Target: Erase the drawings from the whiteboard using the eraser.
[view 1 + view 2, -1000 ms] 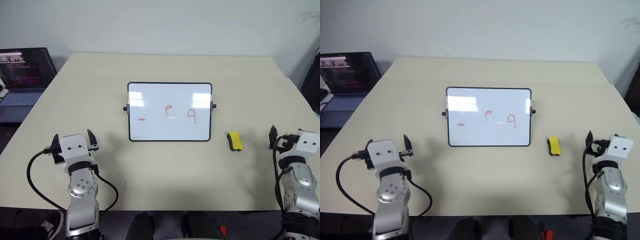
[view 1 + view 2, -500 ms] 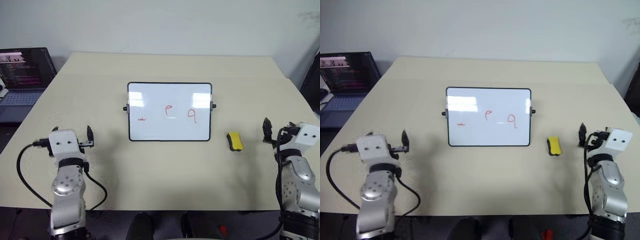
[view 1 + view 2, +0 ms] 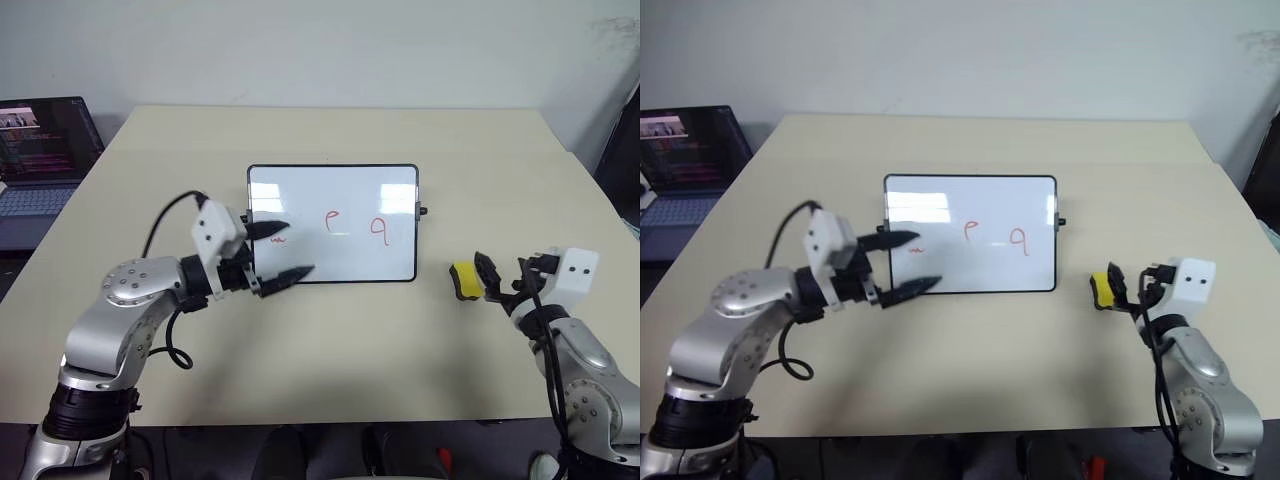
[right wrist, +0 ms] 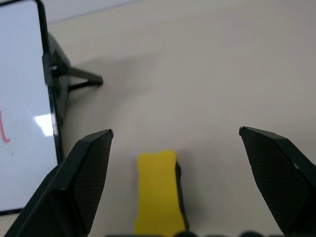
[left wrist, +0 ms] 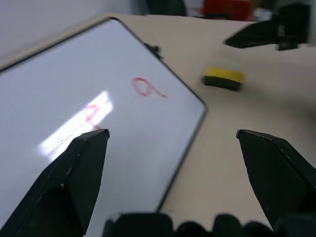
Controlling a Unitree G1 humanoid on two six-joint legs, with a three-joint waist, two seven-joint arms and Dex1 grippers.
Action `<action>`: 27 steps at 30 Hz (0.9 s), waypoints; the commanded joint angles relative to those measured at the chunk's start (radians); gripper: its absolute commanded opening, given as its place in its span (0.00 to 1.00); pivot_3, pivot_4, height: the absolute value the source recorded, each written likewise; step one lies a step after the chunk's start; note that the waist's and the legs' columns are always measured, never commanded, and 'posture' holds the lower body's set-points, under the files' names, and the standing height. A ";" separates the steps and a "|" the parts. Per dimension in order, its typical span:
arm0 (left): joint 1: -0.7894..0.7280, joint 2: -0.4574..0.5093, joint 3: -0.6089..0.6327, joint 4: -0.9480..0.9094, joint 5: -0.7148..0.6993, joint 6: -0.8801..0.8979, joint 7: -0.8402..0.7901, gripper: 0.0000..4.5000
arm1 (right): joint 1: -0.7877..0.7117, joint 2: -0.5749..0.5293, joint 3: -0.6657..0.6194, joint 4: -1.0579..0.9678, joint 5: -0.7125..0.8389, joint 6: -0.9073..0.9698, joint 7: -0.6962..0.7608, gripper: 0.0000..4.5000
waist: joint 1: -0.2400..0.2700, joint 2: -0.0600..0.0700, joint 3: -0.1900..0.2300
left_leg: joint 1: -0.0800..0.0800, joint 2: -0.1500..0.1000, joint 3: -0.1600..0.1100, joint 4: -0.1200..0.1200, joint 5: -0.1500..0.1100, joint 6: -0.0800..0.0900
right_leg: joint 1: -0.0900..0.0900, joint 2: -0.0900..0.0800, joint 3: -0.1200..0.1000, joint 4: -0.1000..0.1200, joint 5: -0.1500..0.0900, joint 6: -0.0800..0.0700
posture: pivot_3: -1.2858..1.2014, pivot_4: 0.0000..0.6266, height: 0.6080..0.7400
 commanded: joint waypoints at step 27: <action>-0.032 -0.028 -0.151 0.114 0.138 -0.241 -0.197 1.00 | -0.104 0.008 0.160 0.166 -0.276 -0.061 0.037 0.99 | 0.008 0.000 0.000 | -0.002 -0.001 0.000 0.001 0.000 0.000 | -0.001 0.000 0.000 -0.001 0.000 0.000 | 0.52 0.24 1.00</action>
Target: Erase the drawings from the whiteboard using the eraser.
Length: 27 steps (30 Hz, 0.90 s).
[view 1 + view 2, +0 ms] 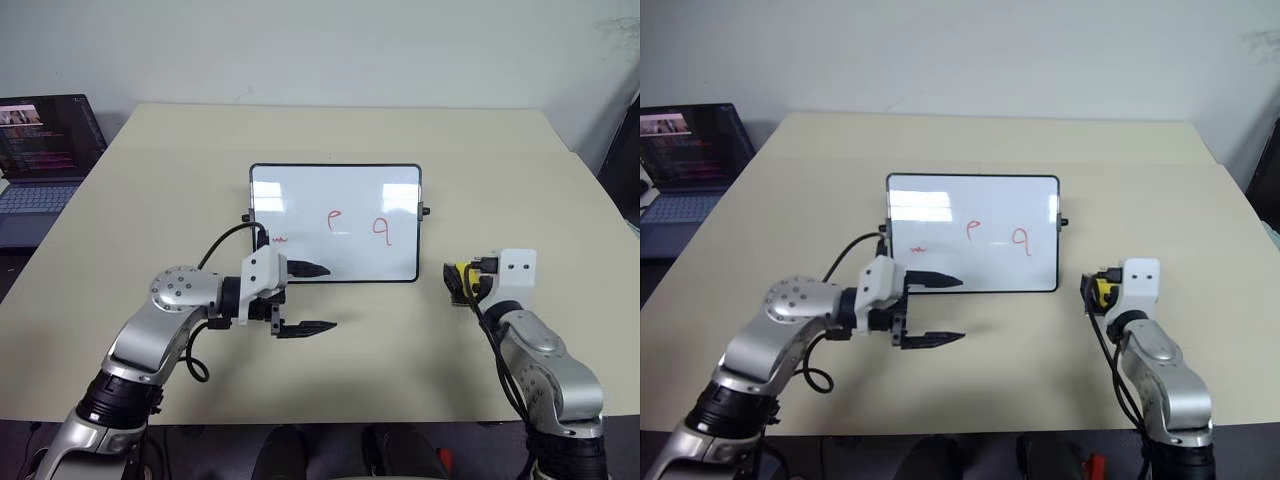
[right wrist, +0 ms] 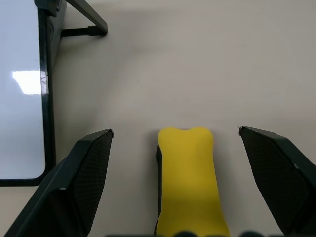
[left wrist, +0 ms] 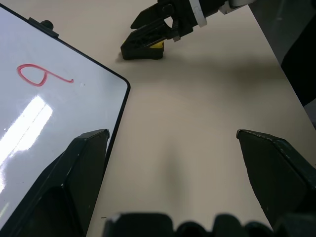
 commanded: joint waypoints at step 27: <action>0.003 -0.010 0.039 -0.057 -0.018 0.027 0.066 1.00 | -0.051 0.004 -0.034 0.106 -0.049 -0.063 0.073 0.45 | 0.001 0.000 0.000 | 0.000 0.000 0.000 0.000 0.000 0.000 | 0.000 0.000 0.000 0.000 0.000 -0.001 | 0.52 0.24 1.00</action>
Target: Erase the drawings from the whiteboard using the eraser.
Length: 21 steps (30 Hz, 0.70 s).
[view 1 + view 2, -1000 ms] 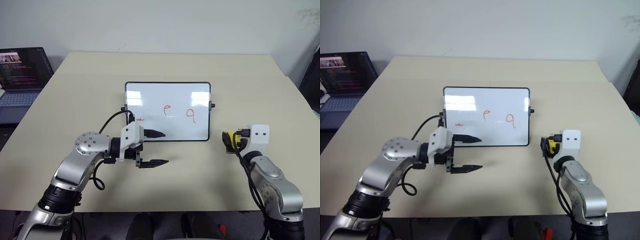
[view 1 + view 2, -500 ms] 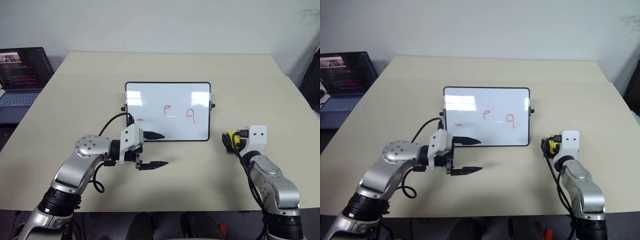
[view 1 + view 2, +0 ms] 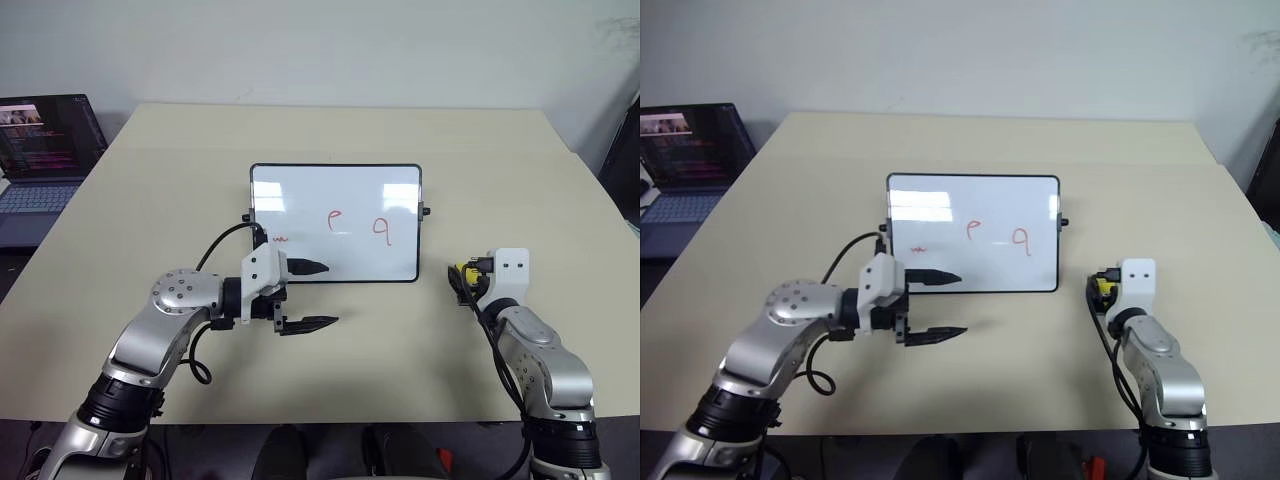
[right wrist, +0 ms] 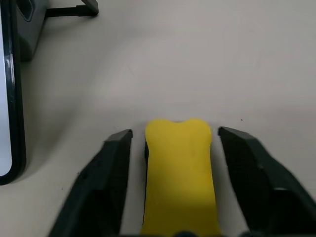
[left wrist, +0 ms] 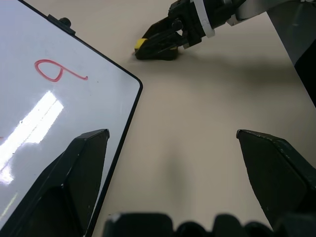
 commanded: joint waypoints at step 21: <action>0.098 0.020 0.094 -0.082 -0.027 0.062 0.087 1.00 | 0.103 -0.148 0.026 -0.407 0.133 0.137 0.209 0.24 | -0.001 0.000 0.000 | 0.000 0.000 -0.001 0.000 0.000 0.000 | 0.000 0.000 0.000 0.000 -0.001 0.001 | 0.52 0.24 1.00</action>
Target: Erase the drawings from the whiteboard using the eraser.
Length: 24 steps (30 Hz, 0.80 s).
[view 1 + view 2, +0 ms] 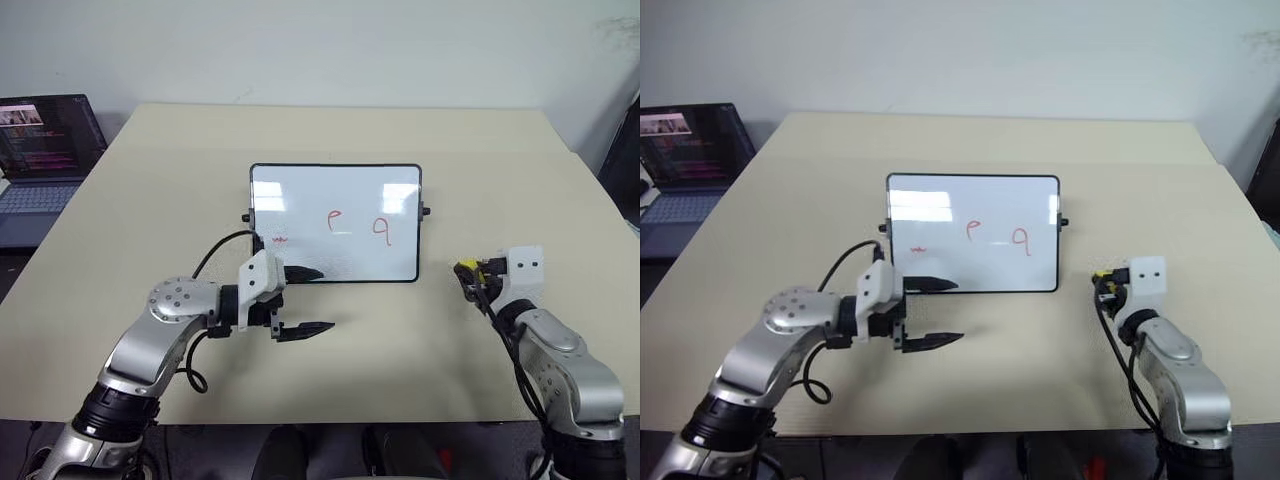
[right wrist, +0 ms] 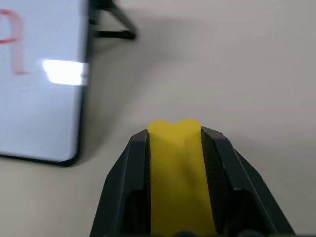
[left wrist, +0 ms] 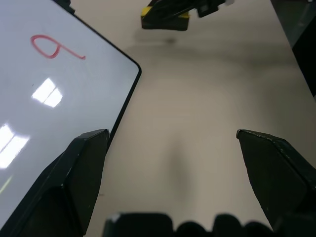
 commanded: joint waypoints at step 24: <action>0.265 0.109 0.403 -0.068 0.008 0.088 0.236 1.00 | -0.476 -0.005 0.620 0.187 -0.283 -0.364 0.303 0.24 | -0.004 -0.003 0.002 | 0.001 0.001 -0.001 0.000 0.000 0.000 | 0.000 0.000 -0.001 0.000 0.001 -0.003 | 0.52 0.24 1.00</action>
